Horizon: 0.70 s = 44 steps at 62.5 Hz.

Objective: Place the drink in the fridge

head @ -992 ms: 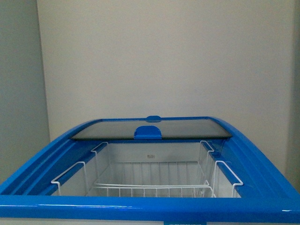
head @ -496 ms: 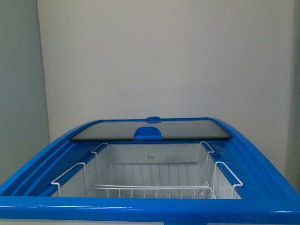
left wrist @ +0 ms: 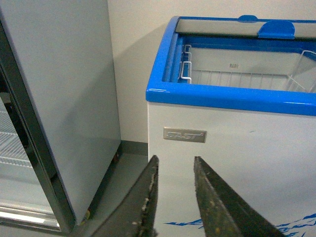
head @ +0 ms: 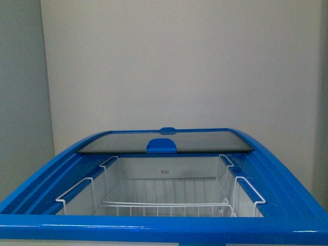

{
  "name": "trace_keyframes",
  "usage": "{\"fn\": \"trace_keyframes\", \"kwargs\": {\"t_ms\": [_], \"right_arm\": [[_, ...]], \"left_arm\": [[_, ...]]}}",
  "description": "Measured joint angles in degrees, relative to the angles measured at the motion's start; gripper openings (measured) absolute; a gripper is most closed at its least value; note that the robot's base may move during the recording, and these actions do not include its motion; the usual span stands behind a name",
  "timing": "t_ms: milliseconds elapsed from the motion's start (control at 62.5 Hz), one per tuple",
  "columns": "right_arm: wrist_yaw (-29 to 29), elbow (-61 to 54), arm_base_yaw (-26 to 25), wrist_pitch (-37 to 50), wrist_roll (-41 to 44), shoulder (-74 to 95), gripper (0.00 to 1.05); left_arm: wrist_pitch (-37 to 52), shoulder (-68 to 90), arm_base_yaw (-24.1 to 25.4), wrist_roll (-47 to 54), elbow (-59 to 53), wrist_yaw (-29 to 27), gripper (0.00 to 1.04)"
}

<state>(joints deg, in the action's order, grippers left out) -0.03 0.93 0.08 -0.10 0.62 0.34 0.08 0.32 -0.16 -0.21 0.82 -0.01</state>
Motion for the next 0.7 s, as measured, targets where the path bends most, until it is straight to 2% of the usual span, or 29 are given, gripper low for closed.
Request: {"fn": "trace_keyframes", "kwargs": {"t_ms": [64, 320, 448, 704], "right_arm": [[0.0, 0.0, 0.0, 0.0, -0.02, 0.0, 0.6], [0.0, 0.0, 0.0, 0.0, -0.02, -0.02, 0.97], [0.0, 0.0, 0.0, 0.0, -0.04, -0.02, 0.97], [0.0, 0.0, 0.0, 0.0, -0.04, -0.02, 0.97]], "left_arm": [[0.0, 0.0, 0.0, 0.0, 0.0, 0.0, 0.43], [0.0, 0.0, 0.0, 0.0, 0.0, 0.0, 0.82], [0.0, 0.0, 0.0, 0.11, 0.0, 0.0, 0.98], [0.0, 0.0, 0.0, 0.09, 0.0, 0.0, 0.97]]}}
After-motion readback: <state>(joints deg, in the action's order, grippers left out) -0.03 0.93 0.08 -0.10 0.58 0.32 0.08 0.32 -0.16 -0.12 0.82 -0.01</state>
